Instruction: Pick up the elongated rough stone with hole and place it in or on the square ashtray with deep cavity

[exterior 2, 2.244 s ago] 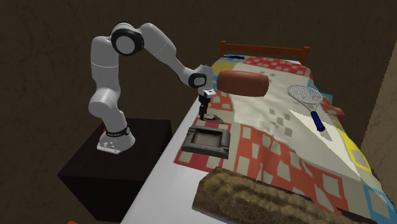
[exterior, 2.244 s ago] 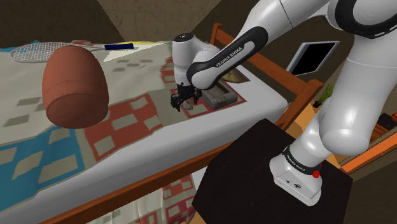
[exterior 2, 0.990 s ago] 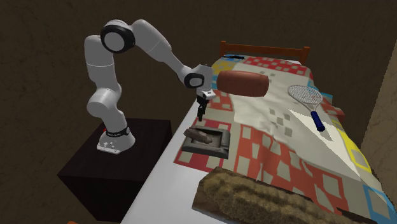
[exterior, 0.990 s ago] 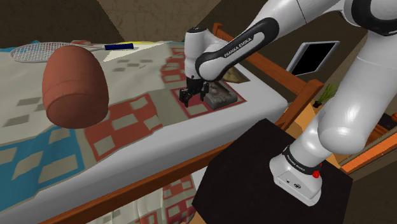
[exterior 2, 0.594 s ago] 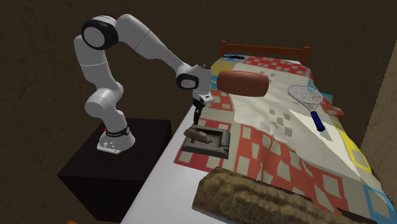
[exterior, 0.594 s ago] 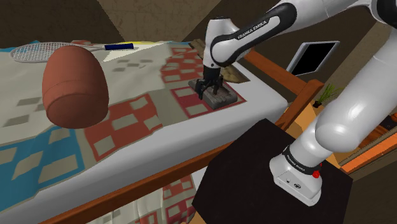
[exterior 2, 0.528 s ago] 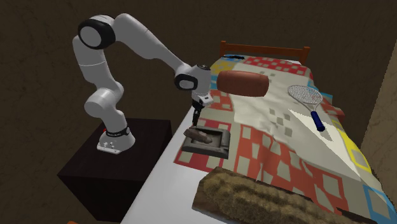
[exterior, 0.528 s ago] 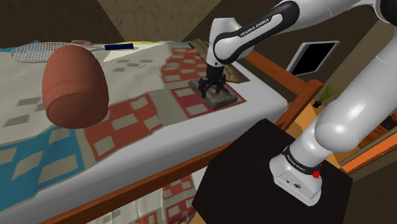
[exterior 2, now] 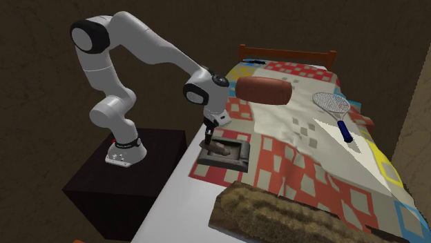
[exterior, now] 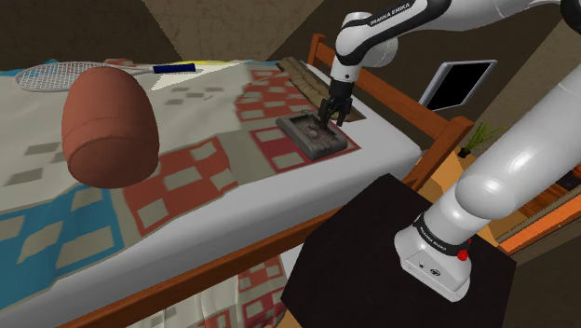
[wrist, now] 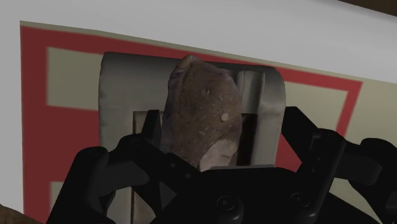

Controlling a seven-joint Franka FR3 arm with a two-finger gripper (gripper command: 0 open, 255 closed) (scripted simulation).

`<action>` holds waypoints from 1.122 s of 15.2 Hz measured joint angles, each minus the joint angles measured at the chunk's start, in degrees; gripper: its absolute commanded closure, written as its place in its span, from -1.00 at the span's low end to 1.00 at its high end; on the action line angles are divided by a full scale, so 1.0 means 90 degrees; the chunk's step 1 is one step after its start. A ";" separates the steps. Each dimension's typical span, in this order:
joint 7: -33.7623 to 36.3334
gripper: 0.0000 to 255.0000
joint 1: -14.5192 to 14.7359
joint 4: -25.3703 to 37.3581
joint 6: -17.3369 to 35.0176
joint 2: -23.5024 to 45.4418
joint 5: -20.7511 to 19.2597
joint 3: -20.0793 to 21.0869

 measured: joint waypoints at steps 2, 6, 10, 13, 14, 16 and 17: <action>-0.0189 -1.00 -0.0052 -0.0014 0.0016 0.0063 0.0044 -0.0061; -0.0279 -1.00 -0.0047 -0.0199 0.0323 0.0207 0.0103 -0.0058; -0.0299 -1.00 -0.0032 -0.0315 0.0529 0.0298 0.0137 -0.0043; -0.0304 -1.00 -0.0033 -0.0323 0.0543 0.0302 0.0138 -0.0044; -0.0304 -1.00 -0.0033 -0.0324 0.0544 0.0303 0.0139 -0.0044; -0.0304 1.00 -0.0033 -0.0323 0.0544 0.0302 0.0138 -0.0044; -0.0305 1.00 -0.0031 -0.0316 0.0544 0.0295 0.0142 -0.0042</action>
